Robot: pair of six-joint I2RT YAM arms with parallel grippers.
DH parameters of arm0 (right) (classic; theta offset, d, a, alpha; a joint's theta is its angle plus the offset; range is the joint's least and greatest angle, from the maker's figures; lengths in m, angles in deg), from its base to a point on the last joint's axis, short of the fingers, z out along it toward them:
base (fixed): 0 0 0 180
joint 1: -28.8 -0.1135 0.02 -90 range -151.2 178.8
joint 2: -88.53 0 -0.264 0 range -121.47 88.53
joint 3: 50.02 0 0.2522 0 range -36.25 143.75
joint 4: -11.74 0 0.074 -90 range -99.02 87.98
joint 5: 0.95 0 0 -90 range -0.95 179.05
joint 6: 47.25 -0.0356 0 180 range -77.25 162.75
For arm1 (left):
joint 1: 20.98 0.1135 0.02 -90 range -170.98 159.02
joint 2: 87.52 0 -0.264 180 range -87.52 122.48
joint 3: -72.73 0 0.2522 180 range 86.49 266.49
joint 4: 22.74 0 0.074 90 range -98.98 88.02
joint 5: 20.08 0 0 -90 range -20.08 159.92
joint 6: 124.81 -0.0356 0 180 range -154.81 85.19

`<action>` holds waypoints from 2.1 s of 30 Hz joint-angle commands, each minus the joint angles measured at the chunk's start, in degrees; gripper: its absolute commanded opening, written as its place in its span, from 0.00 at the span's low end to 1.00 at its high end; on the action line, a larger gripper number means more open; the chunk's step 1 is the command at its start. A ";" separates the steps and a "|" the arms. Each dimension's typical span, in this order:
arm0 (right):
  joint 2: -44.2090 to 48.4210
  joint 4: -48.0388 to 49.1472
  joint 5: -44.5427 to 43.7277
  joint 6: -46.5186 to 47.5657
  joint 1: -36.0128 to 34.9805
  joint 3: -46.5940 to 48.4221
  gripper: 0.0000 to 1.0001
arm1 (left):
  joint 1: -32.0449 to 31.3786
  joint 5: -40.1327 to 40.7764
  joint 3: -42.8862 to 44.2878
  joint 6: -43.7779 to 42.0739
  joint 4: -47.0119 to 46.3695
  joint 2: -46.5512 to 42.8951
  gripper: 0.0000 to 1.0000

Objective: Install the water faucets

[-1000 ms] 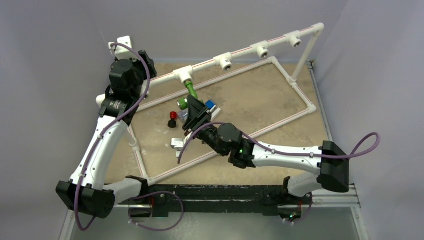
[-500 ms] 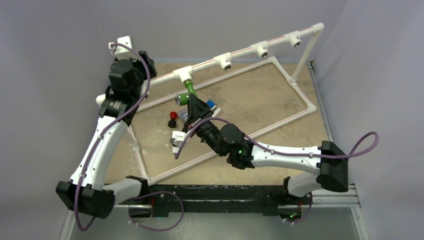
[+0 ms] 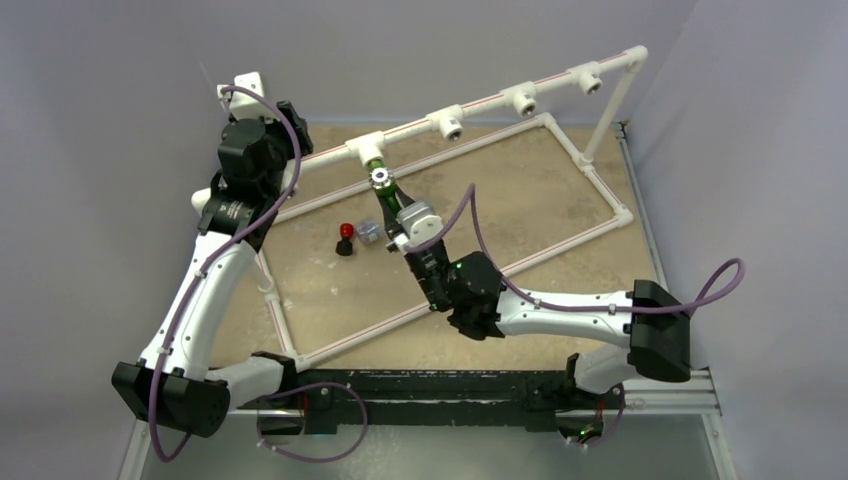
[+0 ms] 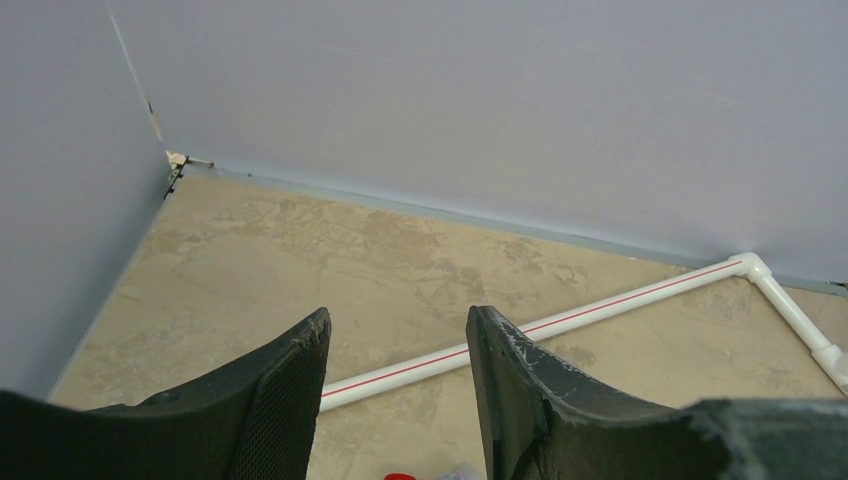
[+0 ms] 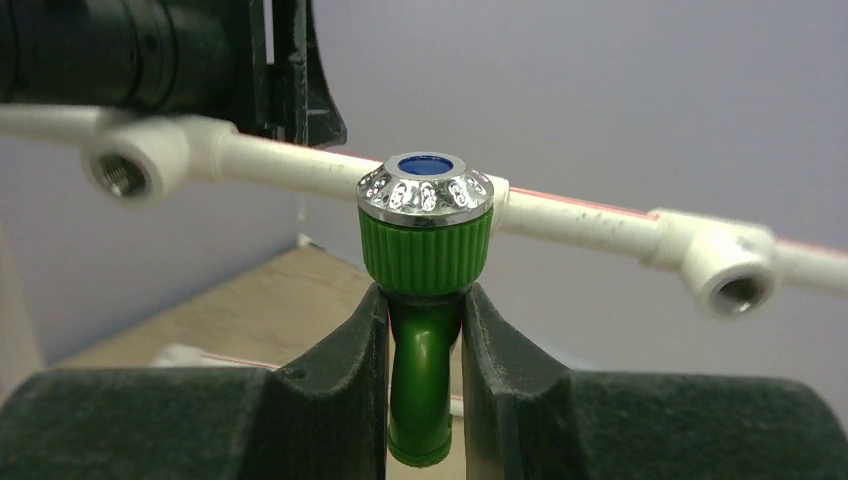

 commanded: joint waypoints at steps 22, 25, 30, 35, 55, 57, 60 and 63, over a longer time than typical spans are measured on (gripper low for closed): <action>1.50 -3.25 -3.45 -100.03 3.84 -3.50 0.00 | -1.84 -4.61 -2.65 -0.65 11.92 -0.03 0.52; 2.21 -3.41 -0.57 -108.00 5.54 -4.81 0.00 | -1.84 -4.63 -2.65 -0.66 11.92 -0.19 0.52; 3.00 -5.13 2.97 -115.27 7.27 -6.46 0.00 | -1.84 -4.70 -2.82 -0.74 11.81 -0.31 0.52; 4.23 -7.16 2.71 -114.90 7.38 -7.45 0.15 | -1.84 -4.70 -2.74 -0.72 11.90 -0.20 0.52; 17.60 -12.17 3.31 -90.29 7.91 -14.02 0.78 | -1.84 -4.43 -2.30 -0.65 12.01 0.43 0.52; 19.90 -12.02 5.72 -85.36 8.29 -15.26 0.78 | -1.84 -4.43 -2.39 -0.65 12.01 0.36 0.52; 22.78 -14.82 9.25 -75.85 8.40 -15.01 0.79 | -1.84 -4.35 -2.26 -0.74 11.97 0.43 0.52; 24.64 -20.83 10.71 -64.63 8.39 -12.73 0.79 | -1.84 -4.34 -1.92 -0.74 12.13 0.67 0.52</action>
